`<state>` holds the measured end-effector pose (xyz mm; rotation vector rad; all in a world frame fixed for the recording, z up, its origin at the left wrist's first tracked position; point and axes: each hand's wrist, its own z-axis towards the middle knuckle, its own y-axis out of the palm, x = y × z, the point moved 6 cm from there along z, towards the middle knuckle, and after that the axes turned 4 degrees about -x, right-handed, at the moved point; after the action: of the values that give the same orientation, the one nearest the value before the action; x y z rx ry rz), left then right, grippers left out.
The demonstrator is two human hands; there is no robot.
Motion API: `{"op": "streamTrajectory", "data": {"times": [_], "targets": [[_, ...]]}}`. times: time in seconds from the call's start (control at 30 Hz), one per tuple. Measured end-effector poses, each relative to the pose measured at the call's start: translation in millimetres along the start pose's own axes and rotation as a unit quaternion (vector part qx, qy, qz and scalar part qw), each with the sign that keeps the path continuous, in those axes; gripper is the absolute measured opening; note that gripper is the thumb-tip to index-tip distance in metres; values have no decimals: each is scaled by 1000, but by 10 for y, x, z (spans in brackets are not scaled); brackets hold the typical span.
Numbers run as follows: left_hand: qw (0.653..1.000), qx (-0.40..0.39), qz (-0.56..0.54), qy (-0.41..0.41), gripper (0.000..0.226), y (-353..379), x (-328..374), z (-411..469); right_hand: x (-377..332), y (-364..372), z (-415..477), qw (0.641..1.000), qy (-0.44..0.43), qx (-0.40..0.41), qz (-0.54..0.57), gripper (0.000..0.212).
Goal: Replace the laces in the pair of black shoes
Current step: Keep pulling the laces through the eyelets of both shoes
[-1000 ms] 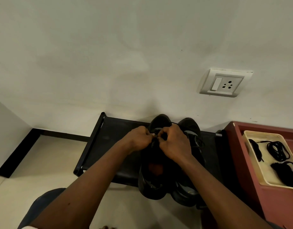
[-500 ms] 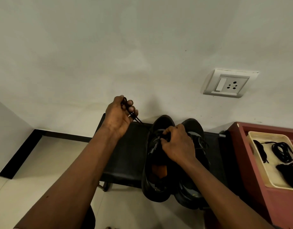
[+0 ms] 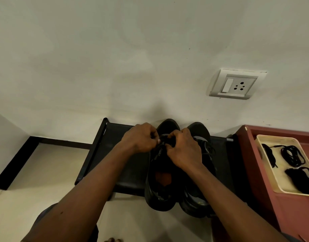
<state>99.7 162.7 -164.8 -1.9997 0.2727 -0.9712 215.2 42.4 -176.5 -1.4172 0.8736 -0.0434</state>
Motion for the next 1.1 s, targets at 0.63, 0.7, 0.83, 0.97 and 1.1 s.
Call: {"op": "streamTrajectory", "data": {"times": [0.63,0.7,0.83,0.97,1.1], "targets": [[799,270,-534,-55,12,-675,-387,-173,-3,23,5,1000,14,-8,13,38],[890,213,-401,-38,10,-566,-294,-145,1,35,14,1000,12,-8,11,38],[995,65,-81,-11,7,-162,-98,-115,-5,44,19,1000,11,-3,8,36],[999,-6,52,-13,10,39,44,-105,10,39,13,1000,14,-8,2,36],[998,-28,44,-17,4,46,84,-88,20,34,21,1000,13,-8,4,37]]}}
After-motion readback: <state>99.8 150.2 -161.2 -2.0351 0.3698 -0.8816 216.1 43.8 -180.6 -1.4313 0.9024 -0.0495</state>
